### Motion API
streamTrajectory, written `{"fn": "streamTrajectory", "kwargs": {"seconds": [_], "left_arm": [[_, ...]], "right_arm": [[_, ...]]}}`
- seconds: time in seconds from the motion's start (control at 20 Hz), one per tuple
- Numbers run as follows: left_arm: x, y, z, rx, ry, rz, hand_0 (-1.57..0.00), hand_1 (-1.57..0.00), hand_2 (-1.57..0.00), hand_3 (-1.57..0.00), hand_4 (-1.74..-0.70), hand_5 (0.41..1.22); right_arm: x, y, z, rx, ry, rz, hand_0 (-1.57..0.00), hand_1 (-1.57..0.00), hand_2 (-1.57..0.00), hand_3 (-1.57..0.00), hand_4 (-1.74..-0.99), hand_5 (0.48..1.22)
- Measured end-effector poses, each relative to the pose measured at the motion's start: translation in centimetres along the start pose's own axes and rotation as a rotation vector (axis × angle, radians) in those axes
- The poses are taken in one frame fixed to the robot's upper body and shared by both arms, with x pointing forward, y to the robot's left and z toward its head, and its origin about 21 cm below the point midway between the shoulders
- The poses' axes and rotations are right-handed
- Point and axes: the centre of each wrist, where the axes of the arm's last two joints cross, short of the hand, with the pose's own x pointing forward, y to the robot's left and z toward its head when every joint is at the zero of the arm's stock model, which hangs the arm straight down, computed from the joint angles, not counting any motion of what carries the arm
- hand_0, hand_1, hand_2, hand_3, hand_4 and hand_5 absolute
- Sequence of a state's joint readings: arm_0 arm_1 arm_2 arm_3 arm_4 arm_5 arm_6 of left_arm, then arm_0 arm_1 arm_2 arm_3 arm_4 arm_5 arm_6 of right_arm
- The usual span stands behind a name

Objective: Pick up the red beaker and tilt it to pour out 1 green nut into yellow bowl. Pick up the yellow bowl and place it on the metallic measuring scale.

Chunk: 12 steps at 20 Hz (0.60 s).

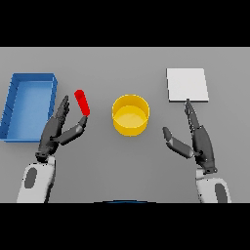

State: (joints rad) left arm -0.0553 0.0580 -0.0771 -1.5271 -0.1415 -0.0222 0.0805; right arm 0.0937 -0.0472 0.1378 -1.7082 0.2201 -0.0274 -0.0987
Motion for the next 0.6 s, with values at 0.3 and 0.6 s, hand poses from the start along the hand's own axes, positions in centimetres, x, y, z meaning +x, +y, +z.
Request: {"fn": "streamTrajectory", "kwargs": {"seconds": [0.3, 0.6], "left_arm": [[-0.8, 0.1, -4.0, -0.031, -0.013, -0.027, 0.00, 0.00, 0.00, 0.00, -1.19, 0.641], [0.2, -0.8, -6.8, -0.047, -0.024, -0.072, 0.00, 0.00, 0.00, 0.00, -1.20, 0.663]], "right_arm": [[0.1, -0.1, 0.0, 0.007, -0.009, 0.000, 0.00, 0.00, 0.00, 0.00, -1.222, 0.626], [0.1, 0.1, 0.2, 0.007, -0.005, -0.006, 0.00, 0.00, 0.00, 0.00, -1.231, 0.633]]}}
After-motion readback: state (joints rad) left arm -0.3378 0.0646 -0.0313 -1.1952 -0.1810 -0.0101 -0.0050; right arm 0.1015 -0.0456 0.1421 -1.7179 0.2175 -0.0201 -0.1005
